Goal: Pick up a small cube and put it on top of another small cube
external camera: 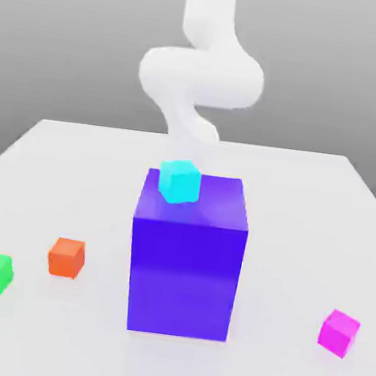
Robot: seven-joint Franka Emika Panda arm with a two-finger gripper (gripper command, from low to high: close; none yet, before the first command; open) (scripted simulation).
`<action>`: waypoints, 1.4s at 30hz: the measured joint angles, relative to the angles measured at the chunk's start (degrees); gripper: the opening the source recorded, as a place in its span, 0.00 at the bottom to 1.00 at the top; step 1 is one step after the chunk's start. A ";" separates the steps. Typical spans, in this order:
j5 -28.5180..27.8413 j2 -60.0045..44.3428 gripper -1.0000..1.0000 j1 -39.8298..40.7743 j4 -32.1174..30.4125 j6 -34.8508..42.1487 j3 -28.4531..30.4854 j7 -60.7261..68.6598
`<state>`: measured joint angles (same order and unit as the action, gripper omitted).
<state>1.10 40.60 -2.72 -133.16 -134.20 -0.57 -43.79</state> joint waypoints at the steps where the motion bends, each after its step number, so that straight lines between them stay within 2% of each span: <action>1: 0.45 -2.26 0.50 -1.16 -0.59 -1.04 -0.29 0.86; 10: 3.31 -21.06 0.50 -9.67 -5.55 -9.74 -4.72 7.42; 16: 2.44 -33.51 0.50 -14.14 -8.85 -15.56 -9.02 9.77; 24: -6.09 -50.43 0.50 -22.27 -13.19 -23.26 -11.18 7.59; 29: -11.61 -60.85 0.50 -26.07 -11.87 -30.71 -7.33 3.95; 30: -12.26 -62.76 0.00 -26.88 -11.48 -32.22 -6.39 3.44; 37: -12.32 -63.17 0.00 -27.22 -11.41 -32.56 -6.06 3.39; 42: -8.04 -54.28 0.00 -24.82 -13.31 -25.63 -9.38 6.58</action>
<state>-6.95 -13.68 -27.54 -146.48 -159.84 -9.95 -37.21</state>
